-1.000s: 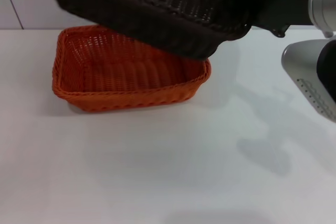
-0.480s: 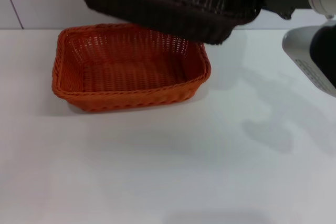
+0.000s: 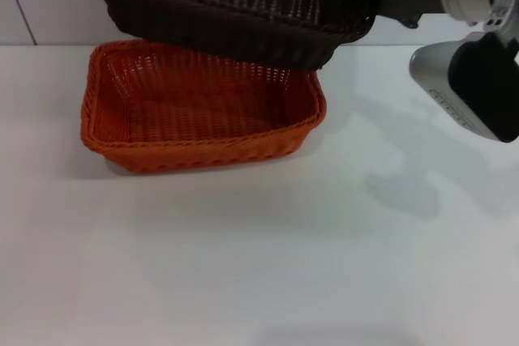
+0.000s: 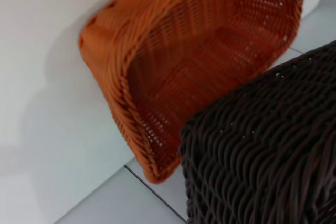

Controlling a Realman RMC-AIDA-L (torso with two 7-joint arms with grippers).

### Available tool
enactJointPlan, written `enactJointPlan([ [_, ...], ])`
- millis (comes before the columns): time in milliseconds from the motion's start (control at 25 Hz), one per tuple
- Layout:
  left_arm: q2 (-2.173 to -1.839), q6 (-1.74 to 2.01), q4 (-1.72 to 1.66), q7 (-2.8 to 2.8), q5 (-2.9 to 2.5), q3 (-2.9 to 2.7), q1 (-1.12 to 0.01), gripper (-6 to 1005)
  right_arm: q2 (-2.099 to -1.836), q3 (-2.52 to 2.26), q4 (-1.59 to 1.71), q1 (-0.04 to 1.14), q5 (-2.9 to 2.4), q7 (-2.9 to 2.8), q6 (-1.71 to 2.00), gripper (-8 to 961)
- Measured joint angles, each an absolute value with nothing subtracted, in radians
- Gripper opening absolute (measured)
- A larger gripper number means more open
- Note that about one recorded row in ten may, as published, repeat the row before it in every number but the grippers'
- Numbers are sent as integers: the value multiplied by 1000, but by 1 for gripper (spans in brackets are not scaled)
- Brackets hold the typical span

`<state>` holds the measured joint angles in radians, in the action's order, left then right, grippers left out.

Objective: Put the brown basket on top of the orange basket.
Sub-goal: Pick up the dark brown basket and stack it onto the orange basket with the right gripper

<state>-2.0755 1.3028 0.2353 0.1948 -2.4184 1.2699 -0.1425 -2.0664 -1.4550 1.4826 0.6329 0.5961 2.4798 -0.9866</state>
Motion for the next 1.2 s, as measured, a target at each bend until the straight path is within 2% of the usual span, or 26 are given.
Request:
enactJointPlan([
  [520,-2074,1295,233,183,-2368,1272,-162,782,-2060,-1460,1332,710,672,2558,-939,150],
  [1200,-2076,1287,207,181,-2364,1270,-158,782,-2073,-1545,1353,637,670,2546,-925,150],
])
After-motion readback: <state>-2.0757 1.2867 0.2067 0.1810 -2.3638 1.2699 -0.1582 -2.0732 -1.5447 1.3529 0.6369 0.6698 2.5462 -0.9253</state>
